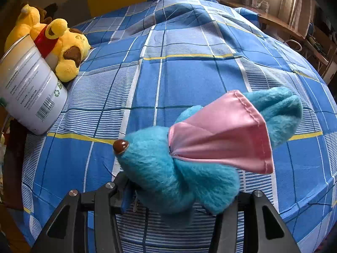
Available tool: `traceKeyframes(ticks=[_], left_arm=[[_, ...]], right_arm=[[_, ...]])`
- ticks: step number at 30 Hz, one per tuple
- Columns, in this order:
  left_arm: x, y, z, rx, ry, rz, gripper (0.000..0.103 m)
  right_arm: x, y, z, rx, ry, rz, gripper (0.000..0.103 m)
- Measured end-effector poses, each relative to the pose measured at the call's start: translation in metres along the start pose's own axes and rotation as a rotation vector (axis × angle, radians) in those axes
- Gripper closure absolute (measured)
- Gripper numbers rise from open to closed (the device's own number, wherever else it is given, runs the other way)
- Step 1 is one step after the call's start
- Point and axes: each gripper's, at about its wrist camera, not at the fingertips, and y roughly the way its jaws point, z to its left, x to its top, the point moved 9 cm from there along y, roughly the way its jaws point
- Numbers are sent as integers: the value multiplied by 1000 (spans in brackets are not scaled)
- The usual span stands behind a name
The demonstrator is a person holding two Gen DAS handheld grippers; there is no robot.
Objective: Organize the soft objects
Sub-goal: 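Carry the grey-white sock into the gold tray and open the left tool, then carry the blue plush bird into the gold tray and open the right tool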
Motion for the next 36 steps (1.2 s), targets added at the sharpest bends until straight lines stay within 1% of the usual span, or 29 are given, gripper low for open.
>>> traceKeyframes(ticks=[2, 3, 5, 8, 10, 13, 15, 23, 31, 36], left_arm=[[-3, 9, 1, 15, 15, 25, 58], [-8, 15, 3, 14, 3, 49, 58], [-9, 20, 4, 17, 3, 51, 56], [-11, 18, 2, 15, 7, 39, 47], [-9, 16, 1, 16, 6, 34, 37], [-6, 7, 2, 7, -3, 11, 30], [-2, -1, 2, 6, -2, -10, 28], [7, -24, -1, -34, -13, -49, 25], [11, -47, -15, -78, 37, -91, 25], [12, -55, -24, -111, 69, -104, 25]], right_arm=[[0, 0, 0, -1, -1, 0, 53], [0, 0, 0, -1, -2, 1, 53], [0, 0, -1, -1, -2, 1, 53], [0, 0, 0, -1, -2, 1, 53], [0, 0, 0, -1, -2, 1, 53], [0, 0, 0, -1, -2, 1, 53], [0, 1, 0, -2, -3, 2, 53], [0, 0, -1, -5, -4, 0, 53], [0, 1, -1, -3, 0, -1, 53], [0, 0, -1, -7, 5, -2, 53]])
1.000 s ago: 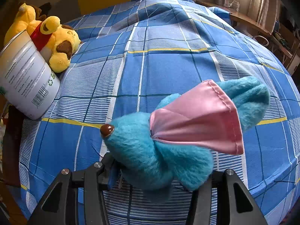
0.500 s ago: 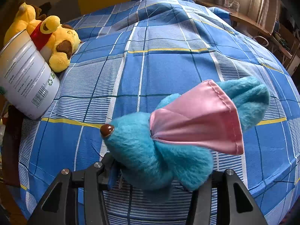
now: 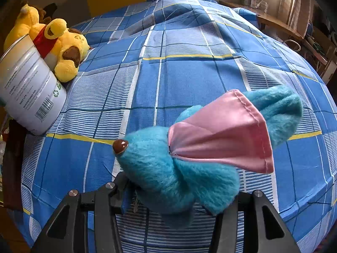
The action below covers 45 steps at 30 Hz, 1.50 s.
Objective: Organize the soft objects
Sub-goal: 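Carry the blue plush bird into the gold tray and open the right tool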
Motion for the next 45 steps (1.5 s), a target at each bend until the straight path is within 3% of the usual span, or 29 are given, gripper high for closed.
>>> traceKeyframes(ticks=[11, 16, 20, 26, 30, 34, 36, 39, 42, 45], left_arm=[[1, -4, -13, -59, 55, -6, 25], [-2, 0, -13, -82, 60, 6, 25], [-4, 3, -13, -94, 63, 18, 25], [-4, 6, -11, -99, 69, 24, 25], [-5, 11, -4, -90, 54, 36, 25], [-9, 16, 5, -79, 37, 53, 25], [-10, 18, 8, -75, 29, 57, 25], [-9, 18, 15, -64, 14, 55, 25], [-10, 16, 31, -31, -26, 51, 25], [-10, 12, 58, 24, -82, 46, 25]], right_arm=[[14, 0, -1, -26, 97, 52, 56], [47, -4, 1, -80, 115, 50, 56], [94, -14, 7, -123, 127, 28, 56], [221, -83, 57, -136, 109, -155, 56], [311, -169, 138, -74, 9, -363, 56], [355, -254, 235, 42, -146, -572, 56], [352, -279, 290, 130, -262, -614, 56], [313, -284, 366, 261, -454, -590, 56], [249, -253, 420, 370, -602, -462, 56], [171, -193, 448, 401, -724, -268, 56]])
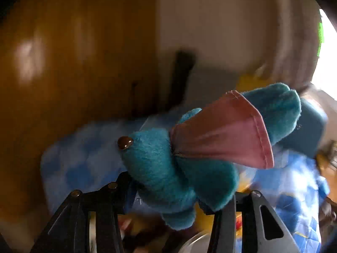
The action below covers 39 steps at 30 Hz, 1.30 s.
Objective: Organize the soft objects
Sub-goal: 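Carry the blue plush bird into the gold tray and open the right tool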
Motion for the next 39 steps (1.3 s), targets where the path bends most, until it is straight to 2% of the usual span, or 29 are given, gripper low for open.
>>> traceKeyframes(ticks=[2, 5, 7, 9, 11, 13, 17, 24, 33, 39], left_arm=[[1, -2, 16, 29, -32, -4, 25], [0, -6, 42, 79, -75, -11, 24], [-1, -8, 55, 105, -100, -12, 22], [-3, -8, 63, 120, -118, -11, 21], [-3, -9, 65, 128, -122, -9, 20], [-2, -10, 63, 127, -123, -11, 18], [1, -15, 55, 122, -110, -28, 12], [2, -21, 46, 124, -98, -39, 3], [-2, -30, 29, 135, -65, -45, 0], [-5, -38, 7, 118, -36, -63, 0]], right_arm=[[-57, 41, 34, 70, -37, 142, 56], [-128, 80, 64, 134, -29, 290, 56], [-166, 99, 77, 172, -2, 367, 56], [-196, 115, 85, 161, 1, 414, 56], [-214, 128, 86, 165, 43, 451, 56], [-224, 139, 81, 131, 52, 452, 55], [-238, 143, 82, 130, 105, 432, 48], [-225, 116, 75, 88, 94, 346, 28], [-222, 62, 75, 29, 127, 192, 28], [-237, 30, 68, -73, 190, 94, 28]])
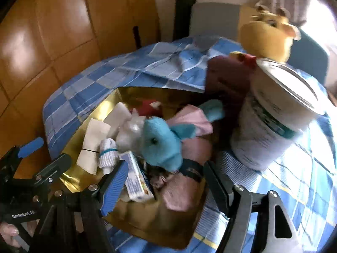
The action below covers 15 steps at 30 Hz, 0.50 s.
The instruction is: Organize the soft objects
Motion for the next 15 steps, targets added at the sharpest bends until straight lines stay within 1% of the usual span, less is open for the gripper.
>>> traceKeyframes(ticks=[3, 6, 8, 12, 15], left_arm=[[-2, -5, -12, 0, 15, -16, 0], [-5, -8, -23, -15, 16, -13, 0], [-7, -10, -29, -8, 25, -19, 0], [-10, -14, -40, 14, 57, -28, 0], [-11, -16, -43, 18, 62, -30, 0]], right_arm=[[-13, -10, -11, -66, 47, -35, 28], [-25, -14, -21, -118, 90, -48, 28], [-31, -16, -28, -149, 113, -54, 28], [-37, -21, -38, -175, 149, -68, 28], [-38, -24, -41, -181, 163, -80, 28]])
